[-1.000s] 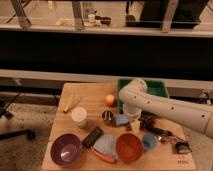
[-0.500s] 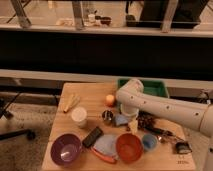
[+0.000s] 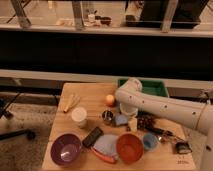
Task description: Place sponge in paper cup
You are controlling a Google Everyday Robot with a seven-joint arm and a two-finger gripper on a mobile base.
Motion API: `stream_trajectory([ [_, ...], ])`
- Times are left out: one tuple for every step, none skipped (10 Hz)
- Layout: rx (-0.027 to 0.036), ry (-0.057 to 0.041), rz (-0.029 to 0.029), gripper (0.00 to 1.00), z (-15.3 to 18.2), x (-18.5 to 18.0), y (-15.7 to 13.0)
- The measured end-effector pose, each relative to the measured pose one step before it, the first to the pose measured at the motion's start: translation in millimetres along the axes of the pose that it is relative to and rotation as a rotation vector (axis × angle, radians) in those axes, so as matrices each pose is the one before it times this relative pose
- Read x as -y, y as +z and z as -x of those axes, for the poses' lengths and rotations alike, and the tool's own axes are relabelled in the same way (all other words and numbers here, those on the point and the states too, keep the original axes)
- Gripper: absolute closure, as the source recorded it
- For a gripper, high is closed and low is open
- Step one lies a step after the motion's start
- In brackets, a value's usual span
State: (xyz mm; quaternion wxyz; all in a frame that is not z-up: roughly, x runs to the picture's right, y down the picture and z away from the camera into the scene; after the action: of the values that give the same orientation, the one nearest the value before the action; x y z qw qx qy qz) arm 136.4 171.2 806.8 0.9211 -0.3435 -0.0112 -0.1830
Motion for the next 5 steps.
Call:
stream_trajectory([
  [-0.00146, -0.00344, -0.00302, 0.2, -1.52, 1.94, -1.13],
  [-0.00238, -0.00351, -0.00381, 0.2, -1.45, 1.77, -2.07],
  [-0.00185, -0.00363, -0.00158, 0.2, -1.67, 1.47, -1.4],
  [-0.00173, -0.00115, 0.00034, 0.2, -0.99, 0.57, -0.79],
  [-0.00117, -0.00093, 0.00304, 0.2, -0.67, -0.21, 1.7],
])
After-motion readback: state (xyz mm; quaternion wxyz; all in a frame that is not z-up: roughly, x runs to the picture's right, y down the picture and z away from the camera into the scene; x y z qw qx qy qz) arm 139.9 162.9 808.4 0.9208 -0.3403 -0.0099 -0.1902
